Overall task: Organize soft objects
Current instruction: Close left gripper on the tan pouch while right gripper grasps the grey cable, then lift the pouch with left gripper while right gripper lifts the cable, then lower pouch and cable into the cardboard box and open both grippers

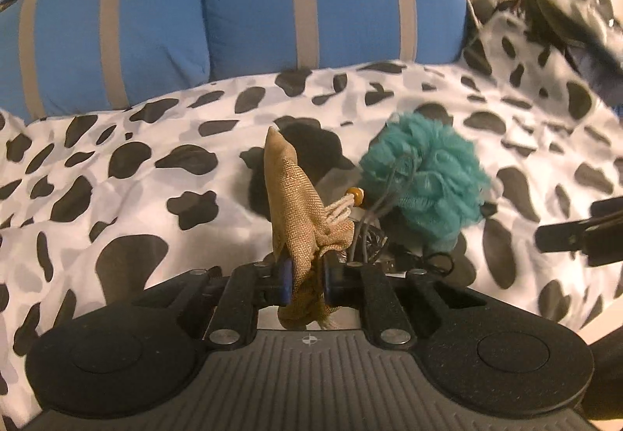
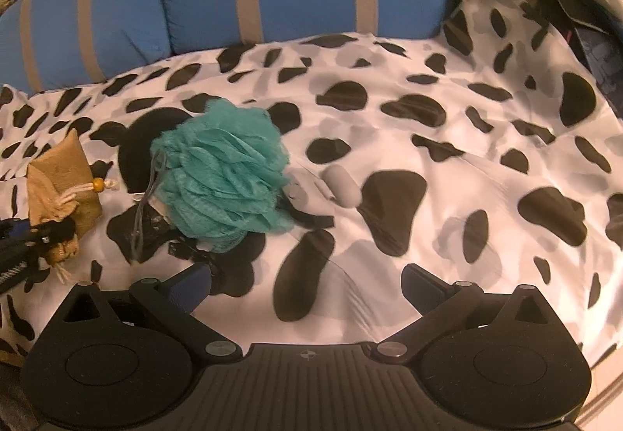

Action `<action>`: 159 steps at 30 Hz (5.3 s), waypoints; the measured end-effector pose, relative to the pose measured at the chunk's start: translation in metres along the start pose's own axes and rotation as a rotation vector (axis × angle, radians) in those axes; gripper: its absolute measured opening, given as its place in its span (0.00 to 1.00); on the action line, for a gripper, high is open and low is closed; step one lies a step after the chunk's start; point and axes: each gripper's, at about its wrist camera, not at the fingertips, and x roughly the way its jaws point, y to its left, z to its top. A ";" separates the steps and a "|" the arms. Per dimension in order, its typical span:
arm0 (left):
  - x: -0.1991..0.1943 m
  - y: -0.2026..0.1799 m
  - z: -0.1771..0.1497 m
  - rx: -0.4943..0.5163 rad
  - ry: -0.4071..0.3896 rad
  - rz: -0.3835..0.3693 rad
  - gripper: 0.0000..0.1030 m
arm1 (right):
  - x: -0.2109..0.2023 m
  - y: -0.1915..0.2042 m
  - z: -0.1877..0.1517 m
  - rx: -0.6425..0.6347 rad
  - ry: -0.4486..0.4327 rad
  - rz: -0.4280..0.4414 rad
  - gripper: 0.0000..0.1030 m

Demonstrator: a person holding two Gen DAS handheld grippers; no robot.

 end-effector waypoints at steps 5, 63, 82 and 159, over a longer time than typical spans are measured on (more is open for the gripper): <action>-0.021 0.014 -0.001 -0.058 -0.032 -0.040 0.13 | 0.001 0.009 -0.001 -0.022 -0.003 0.041 1.00; -0.045 0.043 -0.001 -0.141 0.099 0.061 0.14 | 0.018 0.105 -0.005 -0.288 -0.027 0.144 0.10; -0.058 0.014 -0.014 -0.108 0.137 -0.004 0.14 | -0.021 0.069 -0.017 -0.217 -0.035 0.129 0.10; -0.037 -0.001 -0.115 -0.188 0.690 -0.140 0.67 | -0.037 0.080 -0.123 -0.292 0.475 0.178 1.00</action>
